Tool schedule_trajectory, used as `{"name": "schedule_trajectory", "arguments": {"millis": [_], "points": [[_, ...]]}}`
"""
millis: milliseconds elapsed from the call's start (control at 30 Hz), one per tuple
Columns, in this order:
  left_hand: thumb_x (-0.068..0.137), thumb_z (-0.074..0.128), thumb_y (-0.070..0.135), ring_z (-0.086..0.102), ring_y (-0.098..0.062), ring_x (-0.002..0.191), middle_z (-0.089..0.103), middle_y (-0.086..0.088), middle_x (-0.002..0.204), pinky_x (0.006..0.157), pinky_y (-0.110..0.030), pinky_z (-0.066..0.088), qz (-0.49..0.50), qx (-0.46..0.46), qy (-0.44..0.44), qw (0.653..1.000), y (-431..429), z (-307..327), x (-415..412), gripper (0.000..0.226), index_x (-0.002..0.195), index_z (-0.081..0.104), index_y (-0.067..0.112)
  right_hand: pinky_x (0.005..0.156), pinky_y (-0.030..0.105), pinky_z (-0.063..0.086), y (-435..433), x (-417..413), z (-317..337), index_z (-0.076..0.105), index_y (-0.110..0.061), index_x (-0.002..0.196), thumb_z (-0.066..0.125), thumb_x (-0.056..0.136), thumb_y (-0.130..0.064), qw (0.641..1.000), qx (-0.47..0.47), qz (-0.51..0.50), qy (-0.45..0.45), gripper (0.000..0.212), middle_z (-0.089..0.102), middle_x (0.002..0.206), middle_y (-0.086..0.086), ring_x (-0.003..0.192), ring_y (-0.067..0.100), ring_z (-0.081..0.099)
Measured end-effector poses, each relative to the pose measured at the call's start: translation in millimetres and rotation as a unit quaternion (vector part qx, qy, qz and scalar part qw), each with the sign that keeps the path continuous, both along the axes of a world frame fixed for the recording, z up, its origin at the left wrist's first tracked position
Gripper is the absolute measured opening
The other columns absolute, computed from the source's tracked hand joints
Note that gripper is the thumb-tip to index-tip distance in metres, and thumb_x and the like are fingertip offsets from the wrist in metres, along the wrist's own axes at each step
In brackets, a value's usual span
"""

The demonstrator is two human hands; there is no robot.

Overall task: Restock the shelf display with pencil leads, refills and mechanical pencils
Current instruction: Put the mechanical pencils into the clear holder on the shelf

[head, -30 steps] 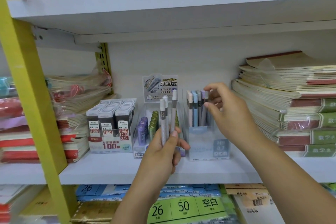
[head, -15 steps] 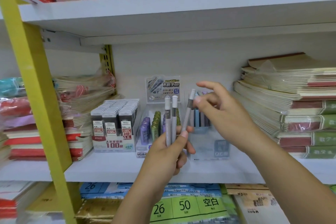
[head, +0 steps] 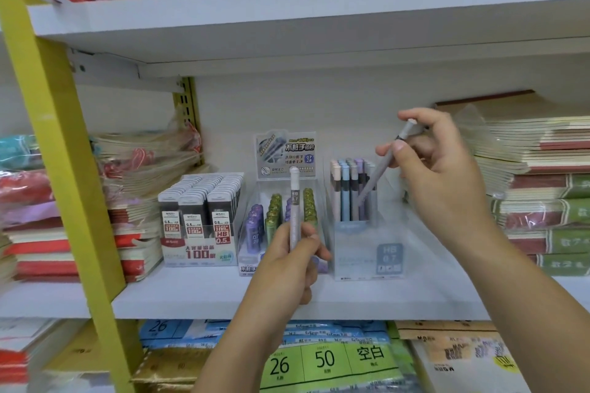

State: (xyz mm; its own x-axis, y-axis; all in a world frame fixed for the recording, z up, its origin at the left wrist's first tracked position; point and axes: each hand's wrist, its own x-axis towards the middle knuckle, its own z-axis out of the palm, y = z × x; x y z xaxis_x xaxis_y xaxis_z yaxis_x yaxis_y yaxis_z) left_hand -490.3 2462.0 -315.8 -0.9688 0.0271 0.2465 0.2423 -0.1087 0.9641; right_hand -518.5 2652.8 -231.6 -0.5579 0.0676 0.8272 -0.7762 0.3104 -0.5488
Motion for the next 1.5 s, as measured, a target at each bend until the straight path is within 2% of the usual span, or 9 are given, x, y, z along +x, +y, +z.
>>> {"name": "schedule_trajectory", "arguments": {"millis": [133,300,467,700,967,1167,1267,1400,1500], "points": [[0.101,0.049,0.028,0.035,-0.012,0.051,0.057,-0.006,0.080,0.043,-0.021,0.027,0.005,-0.026,-0.002,1.000,-2.3,-2.7,-2.1,0.028,0.077,0.061,0.036,0.075,0.024,0.050,2.2,-10.6,-7.7,0.051,-0.044,0.110,0.056,0.095,-0.017,0.997,0.060,-0.032,-0.021,0.031,0.068,0.091,-0.009,0.087,0.006,0.063],[0.102,0.049,0.042,0.038,-0.012,0.054,0.054,-0.006,0.081,0.045,-0.021,0.030,0.022,-0.034,0.009,0.999,-2.2,-3.3,-1.3,0.028,0.080,0.065,0.036,0.065,0.008,0.043,0.5,-18.3,-16.1,0.051,-0.045,0.106,0.059,0.094,-0.019,0.993,0.104,-0.047,-0.030,0.030,0.061,0.086,-0.012,0.078,-0.001,0.057],[0.102,0.048,0.042,0.039,-0.012,0.054,0.054,-0.006,0.080,0.044,-0.021,0.030,0.021,-0.028,0.013,0.999,-2.5,-3.4,-0.3,0.029,0.081,0.066,0.034,0.065,0.005,0.042,-2.0,-20.3,-19.5,0.051,-0.043,0.108,0.061,0.092,-0.018,0.989,0.131,-0.057,-0.034,0.031,0.061,0.080,-0.013,0.079,-0.005,0.056],[0.102,0.047,0.041,0.039,-0.011,0.054,0.054,-0.007,0.080,0.045,-0.021,0.031,0.022,-0.036,0.018,0.999,-3.3,-2.0,0.3,0.028,0.083,0.066,0.034,0.063,0.004,0.041,-3.1,-24.4,-21.8,0.042,-0.036,0.109,0.062,0.092,-0.018,0.988,0.136,-0.065,-0.042,0.032,0.065,0.079,-0.010,0.075,-0.006,0.057],[0.102,0.048,0.039,0.041,-0.009,0.053,0.060,0.001,0.075,0.044,-0.019,0.032,0.012,-0.032,0.024,0.999,-2.5,-0.1,1.8,0.024,0.089,0.068,0.036,0.061,0.014,0.045,-8.7,-26.9,-24.6,0.051,-0.037,0.104,0.070,0.085,-0.024,0.987,0.126,-0.096,-0.021,0.029,0.058,0.078,-0.011,0.076,0.003,0.055],[0.104,0.045,0.036,0.041,-0.007,0.052,0.063,0.007,0.073,0.043,-0.017,0.031,0.008,-0.031,0.027,0.999,-3.4,1.5,4.4,0.026,0.093,0.068,0.040,0.063,0.004,0.038,-14.0,-29.4,-26.5,0.047,-0.034,0.110,0.066,0.088,-0.017,0.988,0.113,-0.105,-0.013,0.033,0.058,0.081,-0.013,0.079,-0.006,0.053],[0.105,0.044,0.035,0.040,-0.007,0.051,0.062,0.007,0.073,0.043,-0.017,0.030,0.012,-0.025,0.026,0.999,-4.6,2.0,4.7,0.027,0.094,0.069,0.039,0.060,0.009,0.036,-13.7,-28.9,-27.2,0.047,-0.038,0.105,0.064,0.089,-0.019,0.980,0.152,-0.125,-0.009,0.030,0.058,0.083,-0.014,0.083,0.000,0.054],[0.104,0.045,0.036,0.040,-0.007,0.051,0.062,0.007,0.073,0.043,-0.017,0.030,0.011,-0.025,0.029,0.999,-5.0,2.8,5.1,0.026,0.095,0.069,0.038,0.066,0.019,0.032,-10.6,-31.4,-26.0,0.052,-0.041,0.105,0.065,0.087,-0.027,0.965,0.198,-0.171,-0.003,0.026,0.055,0.086,-0.022,0.094,0.006,0.044],[0.103,0.046,0.038,0.039,-0.007,0.052,0.062,0.006,0.073,0.044,-0.017,0.030,0.002,-0.028,0.035,0.999,-4.8,3.6,6.5,0.024,0.098,0.069,0.039,0.077,0.025,0.029,-7.2,-36.4,-27.9,0.059,-0.039,0.105,0.067,0.086,-0.030,0.950,0.221,-0.221,-0.003,0.023,0.049,0.094,-0.013,0.098,0.007,0.032]]}}
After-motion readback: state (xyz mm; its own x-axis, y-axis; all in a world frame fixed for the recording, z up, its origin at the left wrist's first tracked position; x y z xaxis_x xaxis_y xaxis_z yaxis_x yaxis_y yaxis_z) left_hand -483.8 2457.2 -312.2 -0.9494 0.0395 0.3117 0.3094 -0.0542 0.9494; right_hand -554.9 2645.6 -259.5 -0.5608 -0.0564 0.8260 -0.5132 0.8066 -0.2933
